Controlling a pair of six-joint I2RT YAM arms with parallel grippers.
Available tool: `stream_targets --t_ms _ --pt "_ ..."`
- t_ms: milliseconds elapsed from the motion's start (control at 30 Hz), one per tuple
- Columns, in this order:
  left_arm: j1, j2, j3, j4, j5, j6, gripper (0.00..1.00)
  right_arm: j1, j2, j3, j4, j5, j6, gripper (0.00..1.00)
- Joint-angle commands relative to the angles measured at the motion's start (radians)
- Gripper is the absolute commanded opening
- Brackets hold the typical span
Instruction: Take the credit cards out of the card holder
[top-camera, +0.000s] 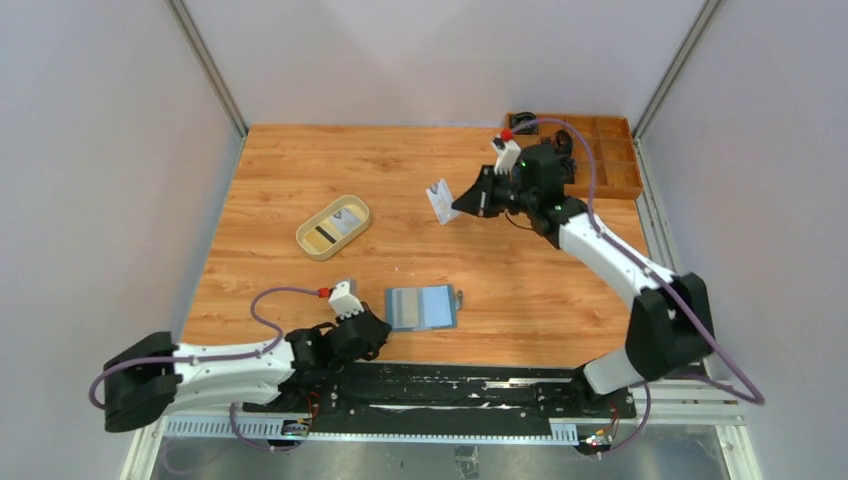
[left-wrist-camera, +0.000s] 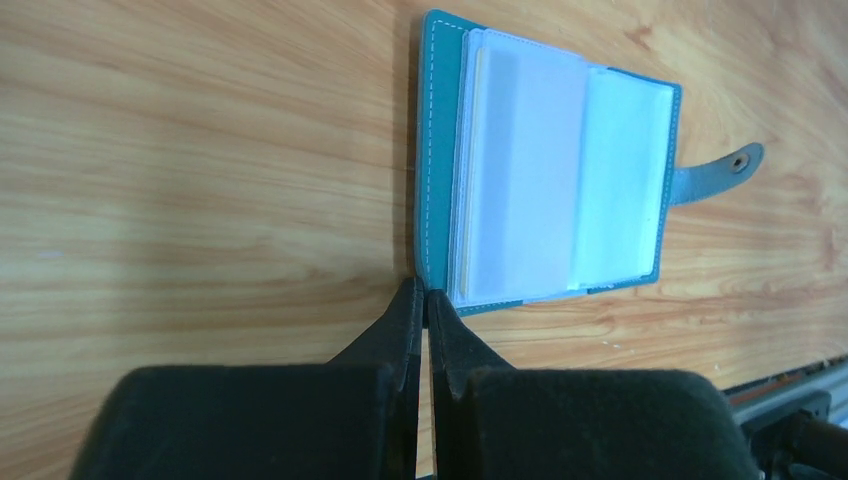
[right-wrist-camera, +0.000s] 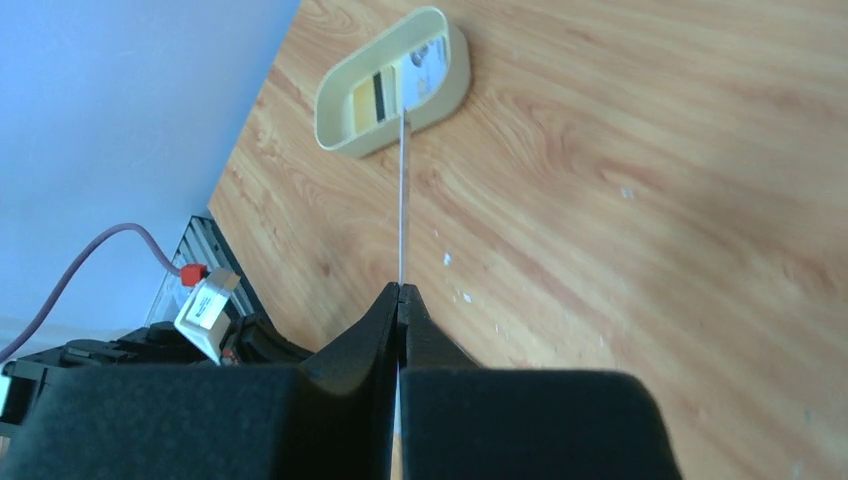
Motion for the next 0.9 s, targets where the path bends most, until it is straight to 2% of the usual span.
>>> stream_targets --t_ms 0,167,267,400,533,667,867 --pt "-0.005 -0.249 -0.019 -0.439 -0.18 -0.079 0.0 0.056 0.212 0.242 -0.11 -0.105 -0.1 0.0" --pt "0.004 -0.495 0.005 -0.734 -0.264 -0.096 0.0 0.128 0.471 0.592 -0.206 -0.133 -0.151 0.0" --pt "0.026 -0.585 -0.015 -0.767 -0.244 -0.098 0.0 0.158 0.622 0.788 -0.223 -0.155 -0.144 0.0" --pt "0.063 -0.594 -0.028 -0.75 -0.227 -0.105 0.0 0.184 0.85 1.089 -0.269 -0.206 -0.124 0.0" --pt "0.136 -0.489 -0.018 -0.676 -0.187 -0.061 0.0 0.197 1.063 1.366 -0.313 -0.242 -0.089 0.0" --pt "0.213 -0.41 -0.01 -0.603 -0.142 -0.012 0.0 0.206 1.165 1.45 -0.288 -0.26 -0.048 0.0" --pt "0.247 -0.45 -0.009 -0.621 -0.15 -0.012 0.0 0.245 1.24 1.52 -0.258 -0.268 -0.01 0.0"
